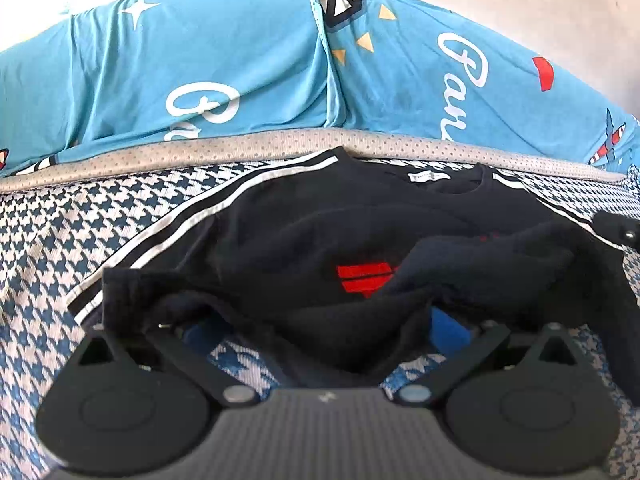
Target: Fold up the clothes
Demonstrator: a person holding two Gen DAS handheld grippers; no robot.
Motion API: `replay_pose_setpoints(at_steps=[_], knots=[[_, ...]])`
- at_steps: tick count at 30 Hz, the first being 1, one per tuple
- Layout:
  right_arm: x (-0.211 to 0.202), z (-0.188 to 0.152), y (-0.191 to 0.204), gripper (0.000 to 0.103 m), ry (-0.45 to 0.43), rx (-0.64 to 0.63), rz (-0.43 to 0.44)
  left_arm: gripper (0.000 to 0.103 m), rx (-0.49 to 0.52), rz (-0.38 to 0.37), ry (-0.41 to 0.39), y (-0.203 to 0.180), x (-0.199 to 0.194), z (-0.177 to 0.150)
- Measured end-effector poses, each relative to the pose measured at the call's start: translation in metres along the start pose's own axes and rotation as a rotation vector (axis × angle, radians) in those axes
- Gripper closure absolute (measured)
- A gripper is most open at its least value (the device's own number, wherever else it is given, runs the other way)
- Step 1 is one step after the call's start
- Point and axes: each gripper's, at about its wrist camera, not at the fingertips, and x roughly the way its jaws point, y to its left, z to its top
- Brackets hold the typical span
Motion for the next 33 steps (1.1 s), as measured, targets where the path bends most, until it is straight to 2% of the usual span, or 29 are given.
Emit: replay_pose_setpoints(at_steps=[3,5,8,12,19,24,28,29,30,33], knots=[[-0.014,0.001,0.009,0.07,-0.038,-0.058,0.002,0.0,-0.013,-0.007,-0.004,0.001,-0.001,0.002],[-0.023,0.0,0.016,0.07,-0.052,-0.083,0.037,0.0,-0.017,-0.008,-0.004,0.002,-0.001,0.002],[-0.03,-0.006,0.032,0.07,-0.032,-0.113,0.146,0.0,-0.023,-0.009,-0.005,0.002,0.0,0.003],[-0.03,-0.021,0.061,0.07,0.014,-0.264,0.24,0.0,-0.03,-0.011,-0.006,0.003,0.001,0.004],[-0.008,-0.046,0.091,0.07,0.093,-0.402,0.25,0.0,-0.05,-0.016,-0.004,0.005,0.001,0.007],[0.005,-0.064,0.103,0.064,0.075,-0.51,0.203,0.0,-0.068,-0.019,-0.003,0.008,0.001,0.009],[0.015,-0.073,0.109,0.065,0.073,-0.551,0.183,0.0,-0.067,-0.012,0.003,0.008,0.001,0.01],[0.017,-0.074,0.11,0.072,0.076,-0.558,0.186,0.0,-0.068,-0.012,0.002,0.008,0.0,0.01],[0.018,-0.075,0.111,0.087,0.079,-0.566,0.187,0.0,-0.07,-0.012,0.002,0.008,-0.001,0.01],[0.017,-0.075,0.111,0.095,0.068,-0.568,0.182,0.0,-0.089,-0.017,-0.008,0.011,-0.009,0.013]])
